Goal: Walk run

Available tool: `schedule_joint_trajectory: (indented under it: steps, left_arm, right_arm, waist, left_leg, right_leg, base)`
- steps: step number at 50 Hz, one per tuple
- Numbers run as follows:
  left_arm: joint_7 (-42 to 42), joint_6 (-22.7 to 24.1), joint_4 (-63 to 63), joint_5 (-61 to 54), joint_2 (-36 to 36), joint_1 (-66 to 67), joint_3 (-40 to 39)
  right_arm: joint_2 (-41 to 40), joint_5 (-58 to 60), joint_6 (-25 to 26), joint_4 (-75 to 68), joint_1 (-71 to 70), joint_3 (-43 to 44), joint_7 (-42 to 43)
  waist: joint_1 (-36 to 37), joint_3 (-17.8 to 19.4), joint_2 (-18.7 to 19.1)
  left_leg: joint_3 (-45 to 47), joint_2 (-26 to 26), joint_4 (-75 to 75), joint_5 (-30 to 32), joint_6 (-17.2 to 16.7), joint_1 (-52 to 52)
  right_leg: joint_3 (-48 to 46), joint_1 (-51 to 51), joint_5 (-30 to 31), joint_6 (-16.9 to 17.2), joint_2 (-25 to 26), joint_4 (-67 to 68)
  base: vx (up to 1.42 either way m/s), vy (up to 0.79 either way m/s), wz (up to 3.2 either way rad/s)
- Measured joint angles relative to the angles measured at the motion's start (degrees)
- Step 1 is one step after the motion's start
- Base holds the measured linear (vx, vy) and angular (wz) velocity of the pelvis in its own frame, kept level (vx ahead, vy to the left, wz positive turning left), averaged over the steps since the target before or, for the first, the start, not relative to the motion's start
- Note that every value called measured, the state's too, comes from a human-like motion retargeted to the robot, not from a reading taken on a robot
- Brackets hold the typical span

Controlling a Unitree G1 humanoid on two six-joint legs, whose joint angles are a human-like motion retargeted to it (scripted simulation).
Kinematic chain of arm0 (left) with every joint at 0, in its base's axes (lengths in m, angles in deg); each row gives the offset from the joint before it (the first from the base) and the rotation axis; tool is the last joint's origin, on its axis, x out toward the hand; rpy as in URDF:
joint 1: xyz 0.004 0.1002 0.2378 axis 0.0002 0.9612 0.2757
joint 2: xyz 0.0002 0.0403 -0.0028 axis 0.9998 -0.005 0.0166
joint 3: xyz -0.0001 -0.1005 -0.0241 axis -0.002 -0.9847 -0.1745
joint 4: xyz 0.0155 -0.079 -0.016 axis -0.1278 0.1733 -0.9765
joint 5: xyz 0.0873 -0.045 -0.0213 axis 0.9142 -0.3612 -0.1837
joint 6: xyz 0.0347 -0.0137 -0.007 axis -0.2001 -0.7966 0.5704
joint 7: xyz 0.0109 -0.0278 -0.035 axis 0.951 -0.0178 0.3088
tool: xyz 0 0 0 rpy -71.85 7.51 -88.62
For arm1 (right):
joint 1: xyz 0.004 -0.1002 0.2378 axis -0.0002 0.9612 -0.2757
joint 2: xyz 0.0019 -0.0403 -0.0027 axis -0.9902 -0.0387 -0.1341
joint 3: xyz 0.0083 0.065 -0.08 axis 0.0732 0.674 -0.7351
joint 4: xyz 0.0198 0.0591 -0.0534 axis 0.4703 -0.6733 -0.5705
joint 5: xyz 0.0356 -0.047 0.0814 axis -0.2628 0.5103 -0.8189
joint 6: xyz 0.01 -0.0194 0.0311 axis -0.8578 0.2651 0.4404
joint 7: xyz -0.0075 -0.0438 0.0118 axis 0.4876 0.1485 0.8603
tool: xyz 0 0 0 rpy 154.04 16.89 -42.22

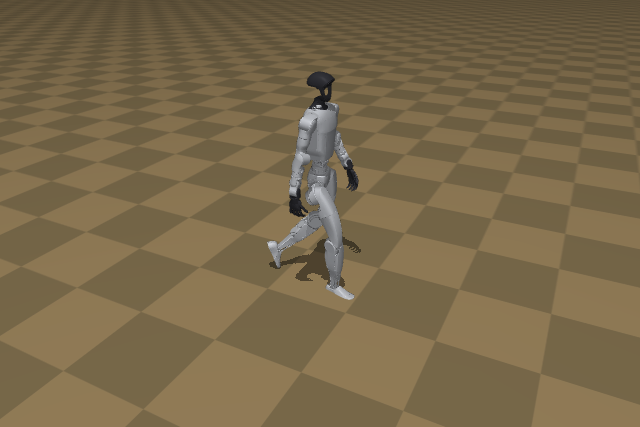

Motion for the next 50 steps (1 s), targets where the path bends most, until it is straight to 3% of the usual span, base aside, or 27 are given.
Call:
schedule_joint_trajectory:
  steps: [2, 5, 10, 15, 18, 21, 23, 25, 27, 30, 33, 35, 38, 41, 44, 47, 48, 50]
  left_arm:
    - [-1.63, -1.46, 6.96, 2.83, 0.26, 0.83, 0.65]
    - [-3.95, -5.59, 16.30, 8.94, -0.33, 2.74, -0.64]
    - [-5.96, -12.76, 24.91, 12.93, -1.11, 7.35, -3.81]
    - [-4.28, -13.14, 25.80, 9.58, -3.99, 11.87, -6.94]
    - [-5.73, -13.14, 26.11, 9.97, -4.66, 13.00, -9.48]
    - [-7.04, -14.07, 26.69, 11.09, -3.64, 12.21, -10.00]
    - [-7.64, -14.28, 26.70, 11.69, -2.62, 11.51, -9.33]
    - [-8.68, -13.85, 25.68, 10.70, -2.47, 9.97, -9.57]
    - [-9.20, -14.03, 23.63, 8.76, -1.72, 7.81, -8.79]
    - [-6.62, -12.77, 20.11, 3.37, 0.63, 2.86, -3.91]
    - [-0.31, -10.41, 15.77, 0.83, 3.28, -3.21, -1.49]
    - [1.68, -8.55, 12.32, 0.62, 4.75, -7.10, -0.83]
    - [-0.18, -6.11, 6.78, -1.53, 7.53, -12.99, 0.62]
    - [-2.40, -4.65, 0.21, -5.13, 9.98, -17.70, 1.99]
    - [-2.34, -2.26, -5.99, -9.39, 10.99, -20.07, 3.52]
    - [-0.34, 0.57, -9.34, -11.48, 8.61, -18.27, 2.73]
    - [-0.03, 0.86, -9.81, -11.51, 7.41, -16.64, 1.82]
    - [-1.76, 1.12, -9.89, -9.93, 5.04, -11.81, -0.62]
  right_arm:
    - [-0.17, 0.03, 0.27, 0.42, -3.28, -1.20, -0.38]
    - [-0.69, 3.49, 0.93, 1.91, -8.77, -2.79, 0.89]
    - [0.68, 8.07, 0.70, 8.48, -17.36, -7.27, 1.62]
    - [3.41, 14.96, -0.53, 16.23, -24.78, -9.24, 0.92]
    - [3.89, 17.44, -1.46, 18.60, -25.53, -11.10, 2.24]
    - [2.81, 18.47, -2.01, 19.69, -21.79, -10.11, 1.94]
    - [1.79, 19.13, -2.89, 19.80, -16.84, -8.08, 0.02]
    - [-0.25, 20.02, -2.99, 18.85, -13.00, -8.12, 0.34]
    - [-1.18, 18.13, -2.07, 16.01, -10.66, -9.85, 2.50]
    - [-0.78, 16.13, -0.38, 11.46, -8.58, -10.05, 2.44]
    - [-1.92, 18.66, 1.56, 7.47, -6.63, -6.10, 5.85]
    - [-1.89, 17.79, 2.92, 5.69, -4.59, -4.55, 7.73]
    - [-1.32, 15.13, 3.64, 4.32, -1.20, -2.65, 7.66]
    - [-1.28, 13.31, 4.61, 2.72, 1.01, -0.17, 4.80]
    - [-1.19, 11.02, 5.77, 1.43, 2.19, 2.17, 2.03]
    - [-0.56, 9.39, 6.28, 0.41, 2.89, 3.42, -0.02]
    - [-0.62, 9.46, 6.27, 0.19, 3.01, 3.57, 0.18]
    - [-0.30, 9.13, 5.61, -0.76, 3.10, 3.02, 0.62]
  waist:
    - [1.36, 0.74, -0.55]
    - [5.59, 2.21, -0.20]
    - [12.73, 3.35, 0.54]
    - [17.45, 5.16, 2.87]
    - [17.88, 3.85, 3.13]
    - [19.43, 1.78, 2.77]
    - [22.33, 0.39, 2.72]
    - [22.80, 0.63, 2.77]
    - [18.83, 0.66, 5.48]
    - [16.08, 1.53, 6.77]
    - [9.52, 2.83, 6.11]
    - [5.77, 3.02, 6.21]
    - [1.92, 3.21, 6.00]
    - [-1.17, 3.38, 5.55]
    - [-2.36, 2.48, 6.00]
    - [-2.30, 0.16, 6.23]
    - [-2.87, -0.38, 6.10]
    - [-4.00, -1.49, 4.03]
  left_leg:
    - [1.91, 5.71, 12.82, -10.58, 2.49, -7.83]
    - [-1.05, 7.58, 18.37, -17.10, -0.21, -20.26]
    - [2.94, 10.73, 1.35, -24.51, 2.42, -33.46]
    - [-4.55, 8.44, -26.05, -25.69, 3.36, -42.94]
    - [-3.24, 7.98, -30.53, -26.08, 2.72, -45.63]
    - [-4.22, 6.96, -24.67, -24.11, 7.30, -45.08]
    - [-7.23, 8.71, -20.26, -22.76, 7.39, -43.70]
    - [-12.26, 9.45, -15.85, -25.25, 7.55, -42.09]
    - [-10.20, 11.89, -16.17, -30.13, 7.47, -35.33]
    - [-5.51, 12.06, -20.52, -32.60, 7.27, -26.69]
    - [-7.85, 6.51, -28.45, -31.97, 6.72, -18.90]
    - [-10.09, 4.03, -31.71, -32.44, 6.58, -15.04]
    - [-13.03, 1.10, -34.40, -34.50, 5.74, -9.93]
    - [-16.32, -0.67, -36.34, -37.04, 4.45, -4.30]
    - [-18.69, -0.54, -36.43, -37.85, 1.79, -0.09]
    - [-20.71, -1.08, -33.46, -32.01, -3.46, 2.56]
    - [-21.46, -1.71, -31.88, -27.90, -5.49, 3.71]
    - [-15.29, -3.62, -27.78, -13.13, -6.11, 6.63]
  right_leg:
    - [-5.98, 5.93, -0.97, 0.69, -1.32, -2.29]
    - [-4.96, 14.72, 0.21, 2.02, 3.95, -10.20]
    - [-3.82, 25.14, -1.49, 3.52, 9.94, -17.52]
    - [-0.18, 34.69, -5.44, 6.83, 13.64, -20.06]
    - [1.77, 38.65, -5.37, 11.02, 13.80, -19.04]
    - [4.12, 41.29, 0.93, 16.28, 14.75, -15.64]
    - [1.05, 42.00, 12.49, 17.27, 13.97, -10.26]
    - [4.79, 38.40, 26.60, 19.87, 13.36, 1.51]
    - [-1.12, 33.70, 30.93, 17.37, 13.61, 15.91]
    - [-3.91, 21.59, 19.67, 11.10, 8.49, 33.61]
    - [-3.77, 8.45, 13.36, 12.75, 6.18, 37.94]
    - [-6.14, 2.08, 9.90, 11.81, 4.17, 33.54]
    - [-11.27, -5.05, 3.90, 6.85, 0.06, 19.54]
    - [-11.42, -10.16, -0.64, 3.15, 0.92, -0.04]
    - [-6.11, -14.77, -1.02, 3.19, 3.42, -11.06]
    - [-6.87, -15.52, -2.11, 0.74, 2.96, -4.78]
    - [-9.13, -14.31, 0.44, -0.59, 3.00, -3.38]
    - [0.23, -12.55, 5.41, 1.89, 2.32, -0.03]
  base:
    - [0.88, -0.24, -0.16]
    - [0.98, -0.22, -0.66]
    - [1.17, -0.22, -0.95]
    - [1.08, 0.00, -0.82]
    - [1.25, 0.04, -0.36]
    - [1.45, -0.01, -0.25]
    - [1.68, -0.03, -0.77]
    - [1.50, -0.09, -0.78]
    - [1.28, -0.02, 0.15]
    - [1.11, 0.02, 0.11]
    - [1.03, -0.04, 1.07]
    - [1.01, -0.05, 1.24]
    - [1.11, -0.13, 1.03]
    - [1.19, -0.31, 0.95]
    - [1.02, -0.29, 0.63]
    - [1.28, -0.28, 0.19]
    - [1.52, -0.33, 0.18]
    - [2.01, -0.51, 0.38]
